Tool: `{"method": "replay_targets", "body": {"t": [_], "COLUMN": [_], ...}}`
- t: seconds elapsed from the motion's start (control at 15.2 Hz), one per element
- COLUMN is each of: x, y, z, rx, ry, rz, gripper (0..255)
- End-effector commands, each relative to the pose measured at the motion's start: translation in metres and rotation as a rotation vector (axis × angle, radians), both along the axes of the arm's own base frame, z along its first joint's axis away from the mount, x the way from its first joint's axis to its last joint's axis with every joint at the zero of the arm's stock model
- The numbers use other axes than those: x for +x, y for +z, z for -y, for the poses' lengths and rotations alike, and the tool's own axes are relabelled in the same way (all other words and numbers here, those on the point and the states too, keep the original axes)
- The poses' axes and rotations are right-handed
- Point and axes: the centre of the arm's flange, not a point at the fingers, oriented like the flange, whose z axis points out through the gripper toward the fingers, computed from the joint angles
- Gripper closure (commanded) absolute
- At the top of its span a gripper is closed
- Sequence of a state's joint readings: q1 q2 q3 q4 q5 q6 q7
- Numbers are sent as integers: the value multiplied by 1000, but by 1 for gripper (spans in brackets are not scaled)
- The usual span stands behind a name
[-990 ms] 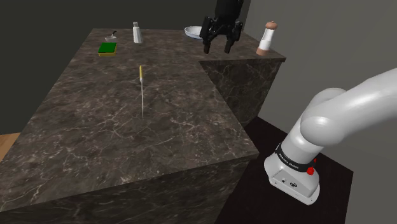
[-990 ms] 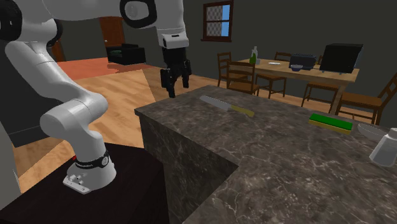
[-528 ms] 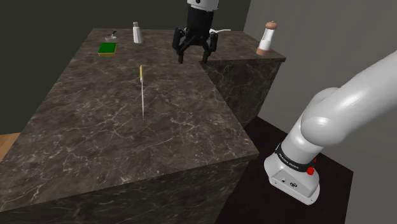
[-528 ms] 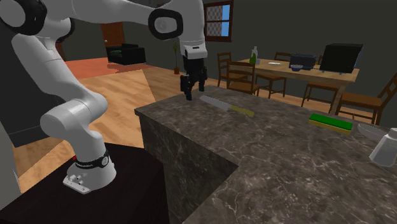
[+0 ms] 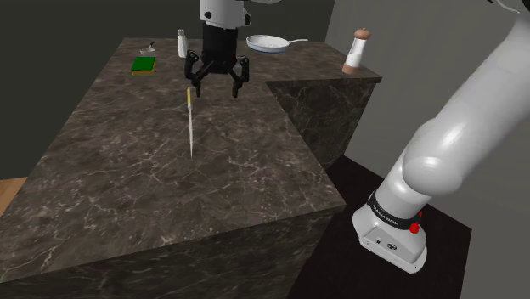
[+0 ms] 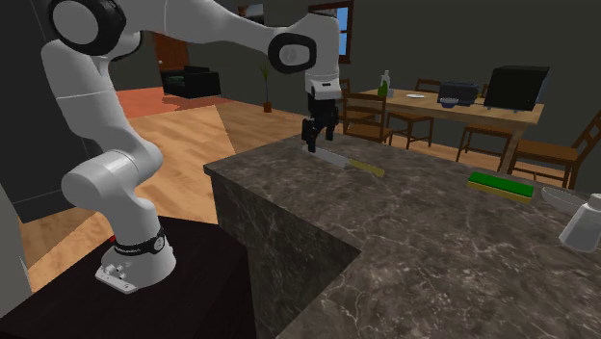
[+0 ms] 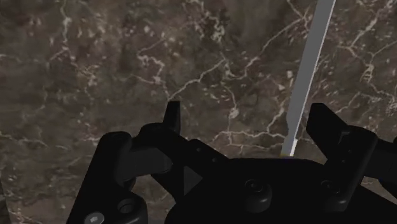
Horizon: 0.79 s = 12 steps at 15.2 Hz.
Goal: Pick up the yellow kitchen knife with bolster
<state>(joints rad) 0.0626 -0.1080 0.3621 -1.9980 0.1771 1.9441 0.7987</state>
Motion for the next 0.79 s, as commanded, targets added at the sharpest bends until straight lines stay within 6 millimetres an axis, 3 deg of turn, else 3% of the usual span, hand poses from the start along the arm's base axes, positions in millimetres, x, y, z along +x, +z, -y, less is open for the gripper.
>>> {"method": "replay_targets", "body": {"t": [0.0,0.33,0.73], "x": [16,51,51], "y": [-8,-27,-59], "z": [-17,-60,-60], "rx": [6,19,19], "ry": [-27,-79,-79], "rz": [-11,-33,-33], "gripper": [0,0,0]}}
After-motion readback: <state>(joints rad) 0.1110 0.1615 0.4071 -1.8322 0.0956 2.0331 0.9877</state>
